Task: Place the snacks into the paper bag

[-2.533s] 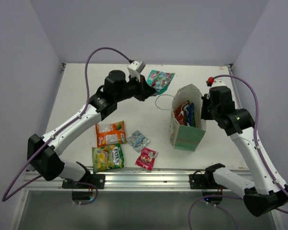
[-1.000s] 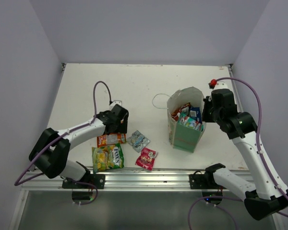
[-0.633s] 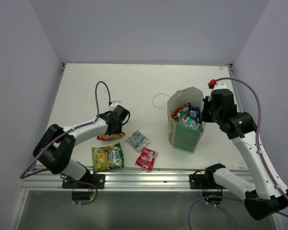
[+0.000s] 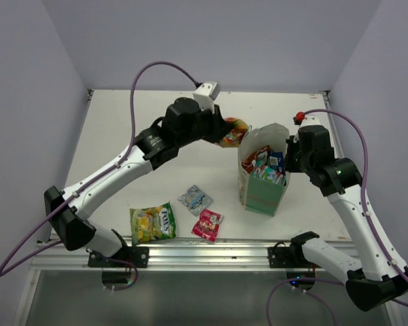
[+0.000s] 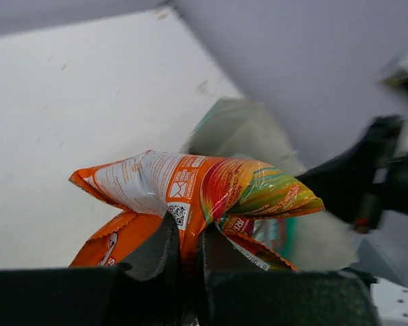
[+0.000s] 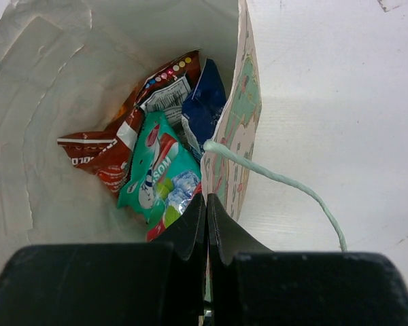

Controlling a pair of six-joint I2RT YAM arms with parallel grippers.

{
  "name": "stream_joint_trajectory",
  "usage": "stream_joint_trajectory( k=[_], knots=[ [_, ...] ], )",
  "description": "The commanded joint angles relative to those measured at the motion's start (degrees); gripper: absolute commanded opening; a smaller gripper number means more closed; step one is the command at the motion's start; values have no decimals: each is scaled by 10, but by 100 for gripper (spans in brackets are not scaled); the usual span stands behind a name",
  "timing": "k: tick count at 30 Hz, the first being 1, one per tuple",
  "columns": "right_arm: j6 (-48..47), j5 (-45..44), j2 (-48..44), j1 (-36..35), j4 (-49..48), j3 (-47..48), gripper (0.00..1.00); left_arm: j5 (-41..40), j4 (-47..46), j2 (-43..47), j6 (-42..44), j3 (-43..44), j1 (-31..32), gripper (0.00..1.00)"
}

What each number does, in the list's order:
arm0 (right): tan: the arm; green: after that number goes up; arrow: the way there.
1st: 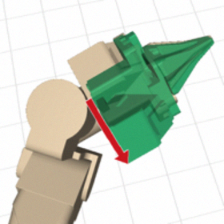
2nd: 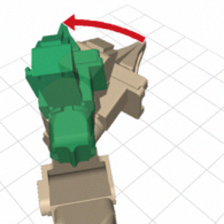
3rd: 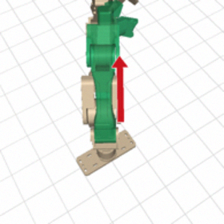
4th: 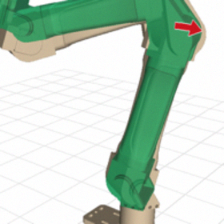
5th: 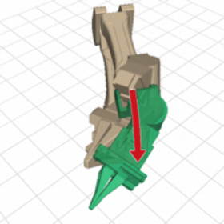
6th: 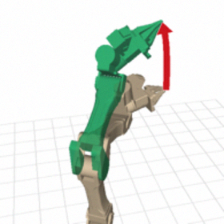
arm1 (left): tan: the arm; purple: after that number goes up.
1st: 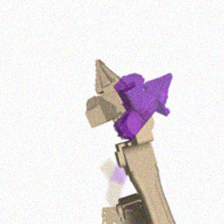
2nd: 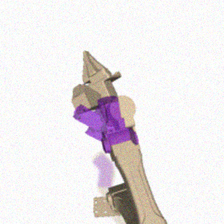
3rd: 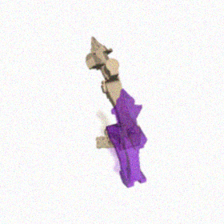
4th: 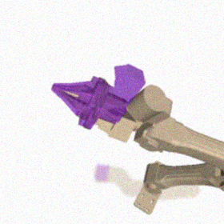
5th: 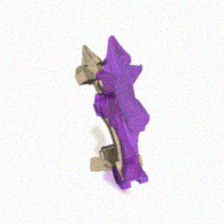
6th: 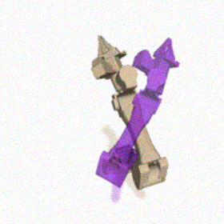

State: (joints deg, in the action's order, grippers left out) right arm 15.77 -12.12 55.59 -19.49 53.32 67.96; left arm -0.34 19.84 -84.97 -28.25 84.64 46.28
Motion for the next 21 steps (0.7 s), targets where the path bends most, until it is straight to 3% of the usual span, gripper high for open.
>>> stream_joint_trajectory(
  k=[1, 9, 13, 21],
  knots=[
    [-4, 18, 5, -1, -23, -4, 0, 126, -100, -20, 17, 64, 22, 0],
    [-4, 11, 2, -1, -20, -1, 0, 193, -129, -117, 18, 89, 54, 0],
    [-4, 10, 2, -2, -19, 1, 0, 196, -108, -160, 35, 107, 67, 0],
    [-3, 10, 7, -1, -19, -1, 0, 155, -73, -160, 66, 131, 98, 0]
  ],
)
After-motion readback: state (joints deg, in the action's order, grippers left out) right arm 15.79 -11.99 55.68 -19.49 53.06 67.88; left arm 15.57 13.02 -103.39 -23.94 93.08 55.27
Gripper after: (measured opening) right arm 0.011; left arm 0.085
